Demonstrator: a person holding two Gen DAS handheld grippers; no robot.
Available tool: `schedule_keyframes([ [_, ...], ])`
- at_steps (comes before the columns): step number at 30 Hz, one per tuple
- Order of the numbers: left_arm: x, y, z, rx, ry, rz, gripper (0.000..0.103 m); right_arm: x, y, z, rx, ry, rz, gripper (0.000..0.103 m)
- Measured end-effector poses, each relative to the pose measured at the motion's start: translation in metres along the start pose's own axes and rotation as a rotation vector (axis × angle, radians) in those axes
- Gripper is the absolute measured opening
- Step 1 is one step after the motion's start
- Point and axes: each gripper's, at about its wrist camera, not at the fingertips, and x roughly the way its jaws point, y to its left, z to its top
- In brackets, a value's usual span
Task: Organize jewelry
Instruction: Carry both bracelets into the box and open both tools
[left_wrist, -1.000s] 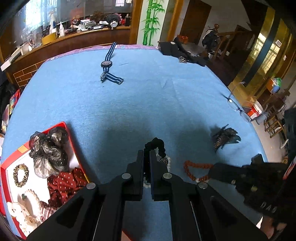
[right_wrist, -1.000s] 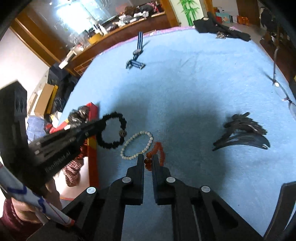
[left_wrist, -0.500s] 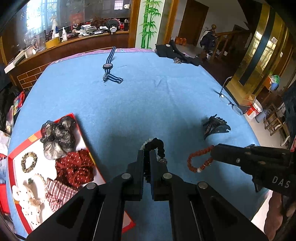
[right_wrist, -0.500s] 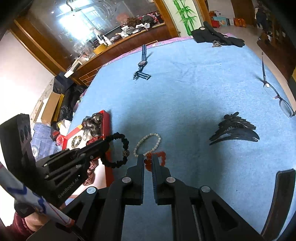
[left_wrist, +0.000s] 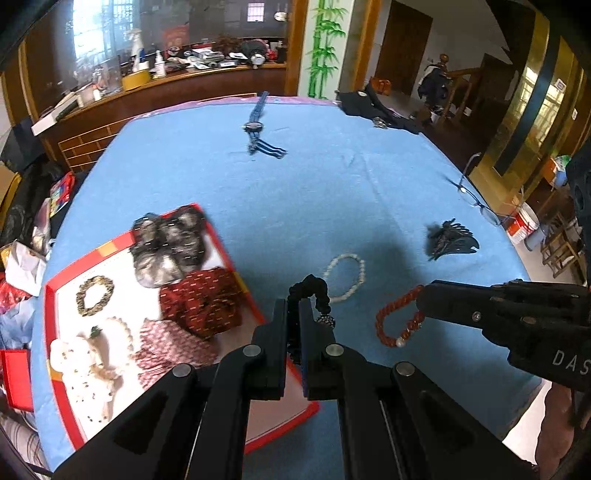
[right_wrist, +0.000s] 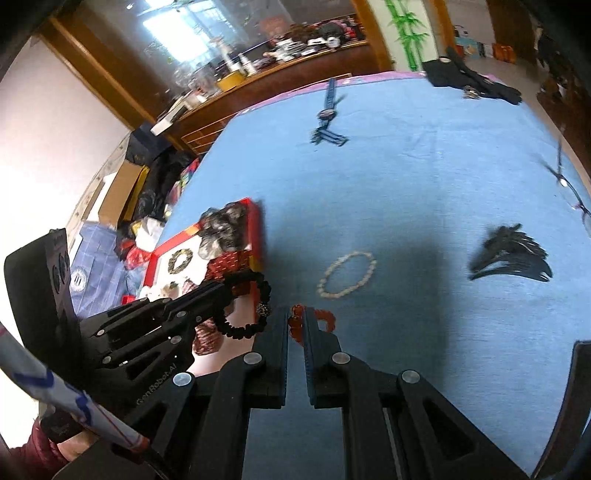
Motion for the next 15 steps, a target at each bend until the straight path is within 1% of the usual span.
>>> schedule_keyframes([
  [15,-0.033,0.071,-0.028,-0.098,-0.028,0.072,0.005,0.033,0.078,0.000,-0.136,0.050,0.057,0.008],
])
